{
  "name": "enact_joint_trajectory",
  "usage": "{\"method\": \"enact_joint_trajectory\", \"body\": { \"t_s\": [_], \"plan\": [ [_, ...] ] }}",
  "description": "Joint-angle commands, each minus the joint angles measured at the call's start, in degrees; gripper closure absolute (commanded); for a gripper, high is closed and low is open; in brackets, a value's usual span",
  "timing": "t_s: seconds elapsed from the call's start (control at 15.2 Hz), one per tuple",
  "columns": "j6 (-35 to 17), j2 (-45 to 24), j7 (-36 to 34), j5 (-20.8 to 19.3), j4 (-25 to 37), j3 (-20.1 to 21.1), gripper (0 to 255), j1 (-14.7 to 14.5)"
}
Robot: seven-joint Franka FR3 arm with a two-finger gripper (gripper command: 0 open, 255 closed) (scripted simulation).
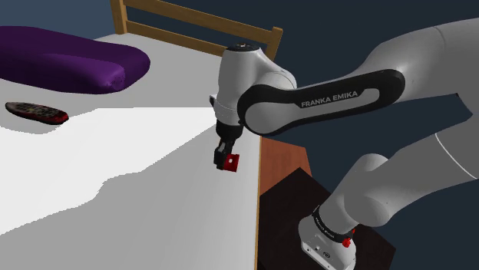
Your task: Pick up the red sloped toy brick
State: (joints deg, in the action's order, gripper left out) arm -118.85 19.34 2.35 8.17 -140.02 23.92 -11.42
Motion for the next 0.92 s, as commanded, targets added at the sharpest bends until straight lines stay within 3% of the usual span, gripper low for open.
{"method": "enact_joint_trajectory", "body": {
  "t_s": [0.0,0.46,0.86],
  "plan": [
    [-0.08,-0.02,0.0,-0.01,-0.08,-0.01,255,0.01],
    [-0.19,-0.25,-0.15,-0.05,0.04,0.11,255,0.01],
    [4.83,1.72,0.23,0.1,3.16,-0.64,255,-0.04]
  ]
}}
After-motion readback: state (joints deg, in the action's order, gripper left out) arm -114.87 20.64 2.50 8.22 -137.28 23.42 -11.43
